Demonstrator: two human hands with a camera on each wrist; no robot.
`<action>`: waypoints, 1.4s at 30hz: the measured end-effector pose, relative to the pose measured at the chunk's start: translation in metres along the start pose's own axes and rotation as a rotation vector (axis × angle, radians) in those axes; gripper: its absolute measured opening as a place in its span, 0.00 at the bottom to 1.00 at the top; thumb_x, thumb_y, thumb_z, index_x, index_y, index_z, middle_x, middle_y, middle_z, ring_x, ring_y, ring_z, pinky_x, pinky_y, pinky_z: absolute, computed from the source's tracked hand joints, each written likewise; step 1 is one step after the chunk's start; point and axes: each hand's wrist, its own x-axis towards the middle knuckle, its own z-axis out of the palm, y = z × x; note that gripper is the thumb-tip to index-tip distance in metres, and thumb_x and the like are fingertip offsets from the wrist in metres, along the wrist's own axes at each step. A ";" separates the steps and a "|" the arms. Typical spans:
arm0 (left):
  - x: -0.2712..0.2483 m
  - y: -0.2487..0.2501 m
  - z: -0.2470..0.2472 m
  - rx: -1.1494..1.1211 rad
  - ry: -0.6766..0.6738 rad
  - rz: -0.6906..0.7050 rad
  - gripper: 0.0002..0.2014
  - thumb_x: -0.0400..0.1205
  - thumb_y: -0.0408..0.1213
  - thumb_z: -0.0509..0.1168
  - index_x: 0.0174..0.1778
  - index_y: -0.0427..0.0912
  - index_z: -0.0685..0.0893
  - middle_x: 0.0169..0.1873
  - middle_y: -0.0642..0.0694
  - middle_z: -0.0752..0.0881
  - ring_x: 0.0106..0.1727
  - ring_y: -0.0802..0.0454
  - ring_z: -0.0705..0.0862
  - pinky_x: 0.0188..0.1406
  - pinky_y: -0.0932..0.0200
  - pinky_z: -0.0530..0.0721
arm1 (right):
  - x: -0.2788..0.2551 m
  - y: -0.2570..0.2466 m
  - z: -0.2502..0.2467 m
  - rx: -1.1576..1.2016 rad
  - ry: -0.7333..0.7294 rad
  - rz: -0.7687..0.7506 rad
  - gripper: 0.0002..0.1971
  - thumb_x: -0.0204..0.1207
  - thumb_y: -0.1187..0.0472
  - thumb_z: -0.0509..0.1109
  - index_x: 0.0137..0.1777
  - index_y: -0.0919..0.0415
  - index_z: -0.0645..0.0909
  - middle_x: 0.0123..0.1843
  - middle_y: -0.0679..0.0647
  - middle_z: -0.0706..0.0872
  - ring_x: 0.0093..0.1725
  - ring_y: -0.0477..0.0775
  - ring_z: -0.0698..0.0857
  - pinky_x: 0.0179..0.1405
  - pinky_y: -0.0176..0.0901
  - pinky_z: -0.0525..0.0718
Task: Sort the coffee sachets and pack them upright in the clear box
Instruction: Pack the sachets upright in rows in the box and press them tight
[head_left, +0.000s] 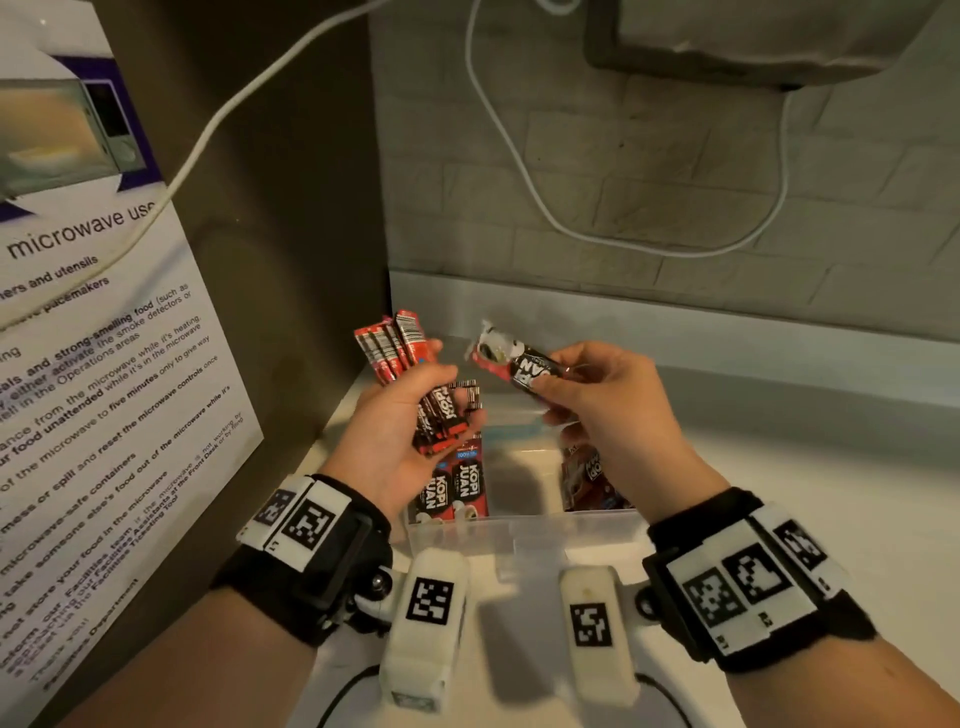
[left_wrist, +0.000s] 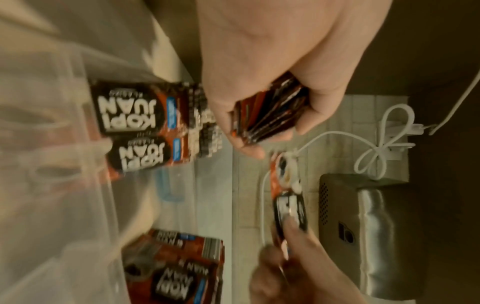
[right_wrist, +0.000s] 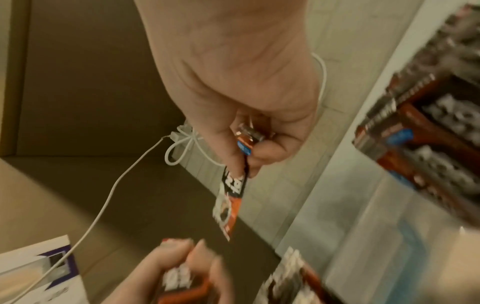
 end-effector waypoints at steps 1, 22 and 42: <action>0.003 0.003 -0.003 0.020 0.032 0.027 0.13 0.77 0.25 0.68 0.52 0.46 0.85 0.30 0.48 0.85 0.29 0.55 0.84 0.37 0.52 0.88 | 0.003 -0.002 -0.007 -0.071 0.029 -0.032 0.08 0.69 0.72 0.77 0.39 0.60 0.83 0.30 0.55 0.81 0.23 0.47 0.76 0.22 0.38 0.73; 0.014 -0.016 0.020 0.319 0.138 0.100 0.16 0.74 0.25 0.74 0.55 0.40 0.83 0.42 0.40 0.88 0.40 0.45 0.87 0.30 0.56 0.82 | 0.022 -0.014 0.026 0.153 0.060 -0.067 0.08 0.77 0.70 0.70 0.53 0.62 0.85 0.35 0.63 0.83 0.18 0.50 0.81 0.15 0.36 0.76; 0.010 0.014 0.000 0.061 0.266 0.210 0.11 0.79 0.27 0.69 0.50 0.48 0.80 0.54 0.43 0.86 0.55 0.46 0.88 0.40 0.55 0.85 | 0.037 0.042 0.029 0.018 0.165 0.259 0.13 0.79 0.71 0.66 0.34 0.58 0.77 0.42 0.61 0.86 0.44 0.63 0.89 0.47 0.59 0.89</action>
